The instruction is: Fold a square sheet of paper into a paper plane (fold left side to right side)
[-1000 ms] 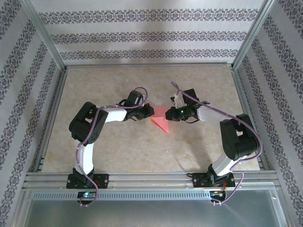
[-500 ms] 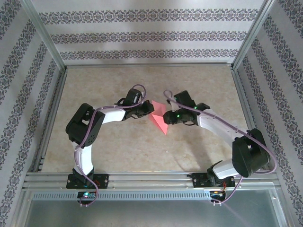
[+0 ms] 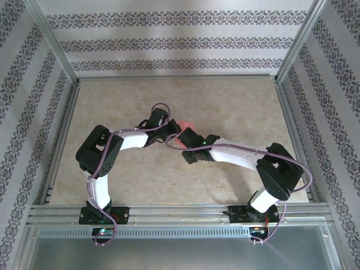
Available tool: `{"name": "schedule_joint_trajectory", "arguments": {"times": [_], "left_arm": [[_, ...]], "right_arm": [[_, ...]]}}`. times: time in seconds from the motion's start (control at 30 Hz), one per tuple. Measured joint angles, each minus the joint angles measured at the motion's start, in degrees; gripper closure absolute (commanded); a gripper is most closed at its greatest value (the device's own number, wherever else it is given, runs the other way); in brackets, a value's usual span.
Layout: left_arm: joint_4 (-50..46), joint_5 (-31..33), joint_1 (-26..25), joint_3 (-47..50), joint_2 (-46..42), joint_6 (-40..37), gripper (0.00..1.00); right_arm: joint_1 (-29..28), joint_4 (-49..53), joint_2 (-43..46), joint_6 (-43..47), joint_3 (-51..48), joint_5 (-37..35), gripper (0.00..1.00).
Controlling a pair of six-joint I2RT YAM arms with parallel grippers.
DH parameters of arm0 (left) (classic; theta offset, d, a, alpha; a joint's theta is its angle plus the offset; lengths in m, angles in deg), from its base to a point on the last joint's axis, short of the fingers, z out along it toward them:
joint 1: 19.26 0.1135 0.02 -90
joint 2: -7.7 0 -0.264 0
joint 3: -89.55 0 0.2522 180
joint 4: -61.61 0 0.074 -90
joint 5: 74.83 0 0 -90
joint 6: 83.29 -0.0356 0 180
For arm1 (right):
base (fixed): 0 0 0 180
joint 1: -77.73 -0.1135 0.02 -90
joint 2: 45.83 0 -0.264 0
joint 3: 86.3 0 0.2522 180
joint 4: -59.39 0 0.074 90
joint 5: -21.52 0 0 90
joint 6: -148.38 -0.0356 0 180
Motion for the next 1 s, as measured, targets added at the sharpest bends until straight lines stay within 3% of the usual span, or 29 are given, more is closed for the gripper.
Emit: {"name": "schedule_joint_trajectory", "arguments": {"times": [0.53, 1.0], "left_arm": [[-0.07, 1.03, -0.33, -0.02, -0.85, 0.81, 1.00], [-0.22, 1.07, -0.33, -0.02, -0.85, 0.81, 1.00]], "right_arm": [[-0.26, -6.05, -7.74, 3.39, 1.42, -9.31, 0.63], [-0.26, -8.66, -10.93, 3.54, 1.42, -11.91, 0.71]]}}
